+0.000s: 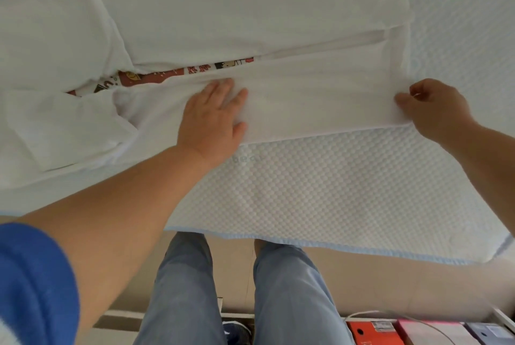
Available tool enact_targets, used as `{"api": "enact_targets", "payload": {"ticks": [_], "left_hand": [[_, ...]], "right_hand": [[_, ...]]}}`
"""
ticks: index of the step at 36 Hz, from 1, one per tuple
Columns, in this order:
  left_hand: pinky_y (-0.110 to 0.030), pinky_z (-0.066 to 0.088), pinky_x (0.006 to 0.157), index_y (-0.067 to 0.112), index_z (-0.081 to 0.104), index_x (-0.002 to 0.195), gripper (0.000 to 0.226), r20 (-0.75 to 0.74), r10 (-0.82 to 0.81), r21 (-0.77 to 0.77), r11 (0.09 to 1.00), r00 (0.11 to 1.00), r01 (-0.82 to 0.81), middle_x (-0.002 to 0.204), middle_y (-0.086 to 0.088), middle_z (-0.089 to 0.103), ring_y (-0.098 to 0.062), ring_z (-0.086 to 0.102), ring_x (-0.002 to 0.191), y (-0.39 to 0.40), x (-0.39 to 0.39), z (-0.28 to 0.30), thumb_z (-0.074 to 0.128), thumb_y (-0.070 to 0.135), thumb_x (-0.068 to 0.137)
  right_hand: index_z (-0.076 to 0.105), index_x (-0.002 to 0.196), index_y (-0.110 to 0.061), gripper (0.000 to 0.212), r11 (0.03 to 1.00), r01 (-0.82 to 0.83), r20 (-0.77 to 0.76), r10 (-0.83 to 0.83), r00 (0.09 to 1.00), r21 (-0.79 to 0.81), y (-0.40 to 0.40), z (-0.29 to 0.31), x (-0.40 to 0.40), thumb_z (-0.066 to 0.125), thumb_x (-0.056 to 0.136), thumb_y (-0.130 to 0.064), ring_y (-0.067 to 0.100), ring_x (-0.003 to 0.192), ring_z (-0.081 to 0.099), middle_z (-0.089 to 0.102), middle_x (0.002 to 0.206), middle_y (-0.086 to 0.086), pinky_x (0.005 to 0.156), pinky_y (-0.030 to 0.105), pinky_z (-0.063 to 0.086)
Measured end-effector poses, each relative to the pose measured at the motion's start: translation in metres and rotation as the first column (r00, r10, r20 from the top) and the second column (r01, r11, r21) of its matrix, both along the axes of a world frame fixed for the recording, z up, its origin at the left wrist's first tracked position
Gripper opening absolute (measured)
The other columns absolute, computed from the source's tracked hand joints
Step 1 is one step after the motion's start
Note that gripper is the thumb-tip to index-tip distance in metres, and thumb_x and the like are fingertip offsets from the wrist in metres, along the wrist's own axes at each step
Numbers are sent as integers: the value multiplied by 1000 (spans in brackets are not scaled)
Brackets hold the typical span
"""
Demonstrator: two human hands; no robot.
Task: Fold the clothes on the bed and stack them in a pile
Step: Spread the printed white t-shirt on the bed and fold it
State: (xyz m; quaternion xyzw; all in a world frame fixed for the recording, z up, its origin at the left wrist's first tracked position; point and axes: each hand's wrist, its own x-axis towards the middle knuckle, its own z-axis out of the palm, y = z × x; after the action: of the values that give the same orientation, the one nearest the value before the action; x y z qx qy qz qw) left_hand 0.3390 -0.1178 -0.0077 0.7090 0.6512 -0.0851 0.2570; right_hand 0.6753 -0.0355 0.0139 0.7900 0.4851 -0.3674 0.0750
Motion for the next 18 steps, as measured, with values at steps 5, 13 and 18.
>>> {"api": "enact_targets", "payload": {"ticks": [5,13,18], "left_hand": [[-43,-4,114,27,11,150,69,-34,66,-48,997,997,-67,159,-2,-2,-22,-3,145,-9,11,-8,43,42,91],[-37,10,114,20,36,143,59,114,256,-69,966,960,-250,155,-6,21,-23,14,143,6,8,12,54,28,88],[-36,27,106,12,55,127,41,162,451,36,886,878,-462,135,-11,48,-26,39,128,-7,-30,46,56,21,87]], "right_hand": [[50,99,-24,16,1000,10,49,-11,999,27,-5,-1,-5,53,90,-37,11,64,48,55,93,0,51,24,34],[46,126,-10,44,937,-143,81,124,989,319,-28,23,-49,57,85,-23,28,118,45,43,129,10,102,44,37],[54,118,-14,31,937,-261,-116,294,949,233,-46,31,-114,57,88,-22,20,108,52,51,118,0,92,31,41]]}}
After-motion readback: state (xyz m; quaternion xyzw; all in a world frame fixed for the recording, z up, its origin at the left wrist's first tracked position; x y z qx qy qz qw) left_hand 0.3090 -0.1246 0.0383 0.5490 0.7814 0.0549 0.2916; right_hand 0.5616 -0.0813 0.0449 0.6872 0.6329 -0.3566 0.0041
